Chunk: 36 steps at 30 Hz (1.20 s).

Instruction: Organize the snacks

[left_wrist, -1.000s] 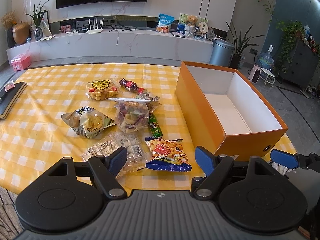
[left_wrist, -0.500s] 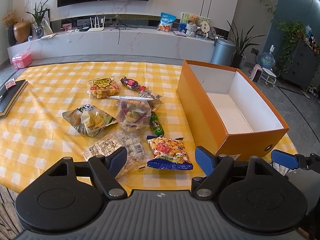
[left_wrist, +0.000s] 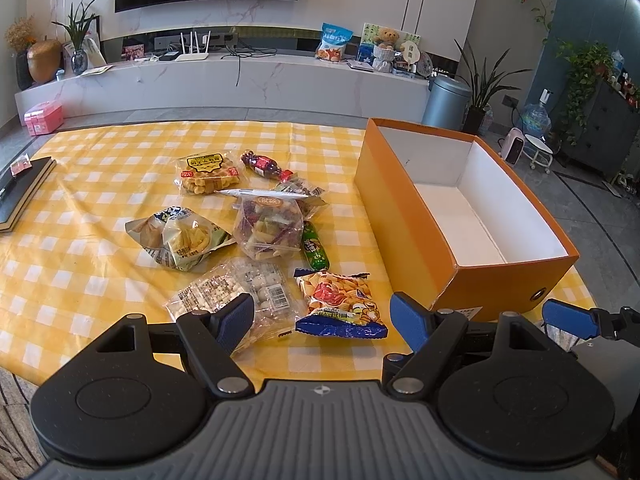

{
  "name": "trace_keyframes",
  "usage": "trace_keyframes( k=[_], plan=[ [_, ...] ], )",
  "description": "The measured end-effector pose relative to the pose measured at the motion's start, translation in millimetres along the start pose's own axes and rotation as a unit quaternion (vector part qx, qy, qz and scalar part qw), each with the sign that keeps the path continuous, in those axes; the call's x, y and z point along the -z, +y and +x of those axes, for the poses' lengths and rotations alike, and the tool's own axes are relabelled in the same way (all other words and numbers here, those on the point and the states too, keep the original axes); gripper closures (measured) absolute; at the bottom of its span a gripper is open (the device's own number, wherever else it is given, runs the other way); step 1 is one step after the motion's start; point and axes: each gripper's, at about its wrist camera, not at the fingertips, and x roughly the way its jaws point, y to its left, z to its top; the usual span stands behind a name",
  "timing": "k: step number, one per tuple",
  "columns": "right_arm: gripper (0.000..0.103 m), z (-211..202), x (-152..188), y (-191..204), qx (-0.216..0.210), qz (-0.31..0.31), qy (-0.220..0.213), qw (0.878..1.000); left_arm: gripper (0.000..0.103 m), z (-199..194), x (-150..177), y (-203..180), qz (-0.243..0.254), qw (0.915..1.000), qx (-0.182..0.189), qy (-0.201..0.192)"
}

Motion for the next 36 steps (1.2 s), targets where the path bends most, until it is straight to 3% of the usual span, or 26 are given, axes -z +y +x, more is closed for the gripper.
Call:
trace_keyframes(
  k=[36],
  plan=[
    [0.003,1.8,-3.1,21.5,0.000,-0.022,-0.005,1.000,0.014,6.4,-1.5,22.4,-0.019,0.9998,0.008,0.003]
  ],
)
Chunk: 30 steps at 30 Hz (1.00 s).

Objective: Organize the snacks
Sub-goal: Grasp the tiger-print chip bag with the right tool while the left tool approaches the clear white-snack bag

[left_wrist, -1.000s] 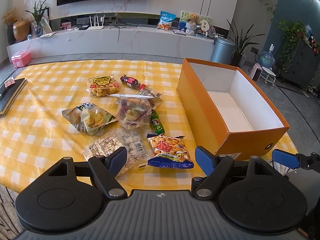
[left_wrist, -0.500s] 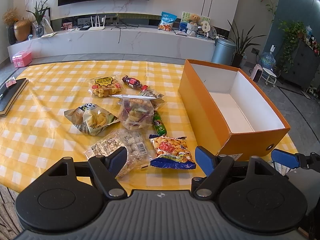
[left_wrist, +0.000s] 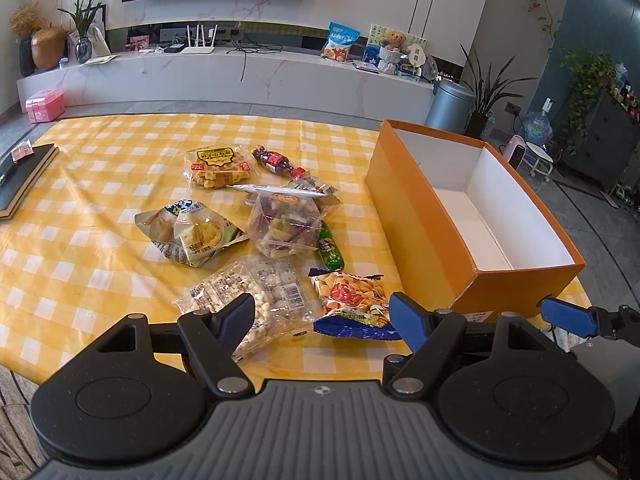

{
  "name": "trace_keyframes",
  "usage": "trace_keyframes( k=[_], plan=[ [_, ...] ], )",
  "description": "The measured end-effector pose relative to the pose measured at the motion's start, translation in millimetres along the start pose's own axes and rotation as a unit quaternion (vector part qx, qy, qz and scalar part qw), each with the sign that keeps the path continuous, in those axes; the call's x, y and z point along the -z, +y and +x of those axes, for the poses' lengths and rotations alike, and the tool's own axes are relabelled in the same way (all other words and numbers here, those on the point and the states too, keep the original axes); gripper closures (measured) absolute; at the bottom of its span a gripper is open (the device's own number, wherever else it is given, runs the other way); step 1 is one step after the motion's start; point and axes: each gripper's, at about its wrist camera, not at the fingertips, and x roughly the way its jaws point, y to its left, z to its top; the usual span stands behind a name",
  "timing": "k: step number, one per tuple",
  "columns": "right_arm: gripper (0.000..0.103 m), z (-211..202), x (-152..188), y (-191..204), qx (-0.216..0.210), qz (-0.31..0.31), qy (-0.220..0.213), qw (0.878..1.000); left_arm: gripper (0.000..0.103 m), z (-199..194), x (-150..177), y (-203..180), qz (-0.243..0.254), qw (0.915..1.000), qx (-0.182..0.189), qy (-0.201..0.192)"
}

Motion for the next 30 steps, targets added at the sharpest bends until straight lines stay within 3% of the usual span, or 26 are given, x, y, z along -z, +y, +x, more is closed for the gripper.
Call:
trace_keyframes(
  k=[5,10,17,20,25,30],
  plan=[
    [0.003,6.9,4.8,4.4,-0.023,0.027,-0.023,0.999,0.014,-1.8,-5.9,15.1,-0.008,0.9999,0.008,-0.009],
    [0.003,16.8,17.0,13.3,-0.094,0.045,-0.059,0.993,0.014,-1.1,-13.1,37.4,-0.007,0.9995,-0.014,-0.029],
    [0.003,47.3,17.8,42.5,-0.118,0.012,-0.039,0.992,0.014,17.7,-16.0,72.5,-0.047,0.9984,-0.030,-0.009],
    [0.003,60.3,15.8,47.5,-0.098,0.006,-0.029,0.995,0.014,27.5,-12.3,81.5,-0.057,0.9978,-0.032,0.008],
    [0.003,96.7,9.1,40.1,-0.085,0.082,0.021,0.993,0.014,40.9,-7.8,89.7,-0.073,0.9964,-0.026,0.036],
    [0.003,129.4,2.8,44.8,-0.035,0.115,0.059,0.991,0.014,47.8,-5.7,90.2,-0.069,0.9963,-0.017,0.048]
  ],
)
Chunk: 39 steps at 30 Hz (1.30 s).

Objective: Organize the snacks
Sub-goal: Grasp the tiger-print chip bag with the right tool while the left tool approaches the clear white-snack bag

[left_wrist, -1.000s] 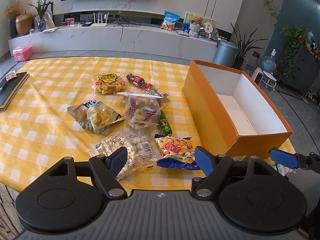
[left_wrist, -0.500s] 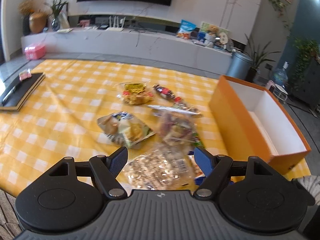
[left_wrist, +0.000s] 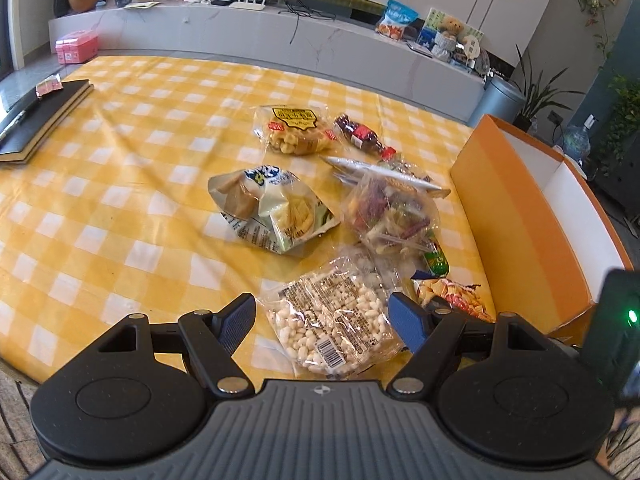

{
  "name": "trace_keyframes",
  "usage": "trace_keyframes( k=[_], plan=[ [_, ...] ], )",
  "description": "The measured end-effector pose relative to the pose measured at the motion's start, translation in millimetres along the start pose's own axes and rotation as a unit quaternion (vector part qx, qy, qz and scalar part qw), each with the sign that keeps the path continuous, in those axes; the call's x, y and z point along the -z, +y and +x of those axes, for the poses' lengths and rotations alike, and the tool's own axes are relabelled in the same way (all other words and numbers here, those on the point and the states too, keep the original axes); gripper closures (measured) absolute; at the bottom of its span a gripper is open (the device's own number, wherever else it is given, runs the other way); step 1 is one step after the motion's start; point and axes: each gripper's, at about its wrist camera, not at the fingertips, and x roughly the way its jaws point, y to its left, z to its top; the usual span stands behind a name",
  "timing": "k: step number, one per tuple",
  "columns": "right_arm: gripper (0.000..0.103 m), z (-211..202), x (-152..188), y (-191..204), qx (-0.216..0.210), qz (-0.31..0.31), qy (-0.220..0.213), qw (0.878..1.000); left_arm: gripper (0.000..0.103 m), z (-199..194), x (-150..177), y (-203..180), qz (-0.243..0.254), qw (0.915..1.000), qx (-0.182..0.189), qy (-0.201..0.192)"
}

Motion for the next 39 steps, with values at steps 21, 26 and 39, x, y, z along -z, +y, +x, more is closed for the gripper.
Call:
trace_keyframes(
  k=[21,26,39],
  plan=[
    [0.028,8.0,15.2,2.1,-0.002,-0.019,-0.005,1.000,0.014,8.5,7.0,-19.6,0.059,0.9982,-0.012,0.009],
    [0.029,4.5,15.4,-5.6,-0.020,-0.019,-0.002,1.000,0.014,3.8,4.1,-24.1,0.066,0.9975,-0.025,-0.001],
    [0.029,-4.5,18.4,-28.0,-0.050,0.008,0.006,0.999,0.009,24.9,7.8,-61.4,0.274,0.9594,0.020,0.065]
  ],
)
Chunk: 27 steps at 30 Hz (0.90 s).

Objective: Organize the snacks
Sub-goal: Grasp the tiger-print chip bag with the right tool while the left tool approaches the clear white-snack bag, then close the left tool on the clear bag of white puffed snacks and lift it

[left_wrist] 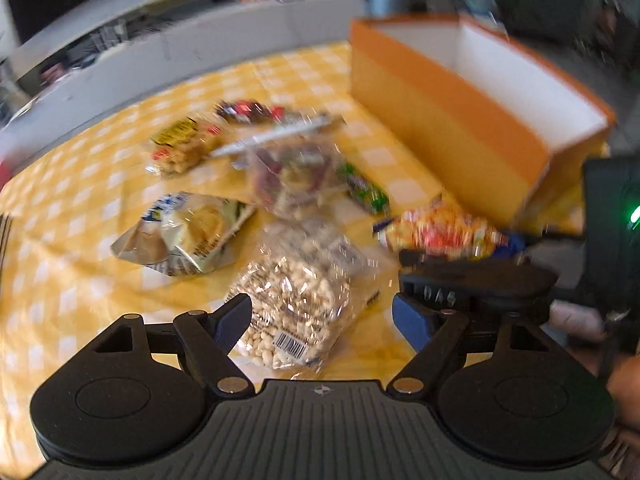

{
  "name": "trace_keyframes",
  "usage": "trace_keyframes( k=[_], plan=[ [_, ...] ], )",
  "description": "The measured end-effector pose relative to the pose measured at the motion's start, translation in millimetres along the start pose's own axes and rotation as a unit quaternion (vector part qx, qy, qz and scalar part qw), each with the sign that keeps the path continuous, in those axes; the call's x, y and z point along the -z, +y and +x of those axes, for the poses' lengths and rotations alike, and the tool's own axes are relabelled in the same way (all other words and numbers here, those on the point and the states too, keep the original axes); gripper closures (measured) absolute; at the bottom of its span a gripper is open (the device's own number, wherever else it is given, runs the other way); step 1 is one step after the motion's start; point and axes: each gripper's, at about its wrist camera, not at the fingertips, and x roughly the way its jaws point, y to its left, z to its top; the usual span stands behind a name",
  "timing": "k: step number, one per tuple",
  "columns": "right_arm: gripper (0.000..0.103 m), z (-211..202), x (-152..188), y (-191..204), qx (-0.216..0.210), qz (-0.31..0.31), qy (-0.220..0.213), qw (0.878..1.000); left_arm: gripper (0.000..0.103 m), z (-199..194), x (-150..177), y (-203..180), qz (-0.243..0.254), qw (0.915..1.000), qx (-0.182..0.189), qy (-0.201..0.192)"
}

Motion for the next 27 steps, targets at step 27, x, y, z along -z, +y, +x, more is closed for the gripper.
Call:
trace_keyframes(
  k=[27],
  plan=[
    [0.029,1.1,1.0,-4.0,-0.007,0.013,-0.007,1.000,0.003,55.5,-4.0,27.7,-0.004,0.9987,-0.005,0.050]
  ],
)
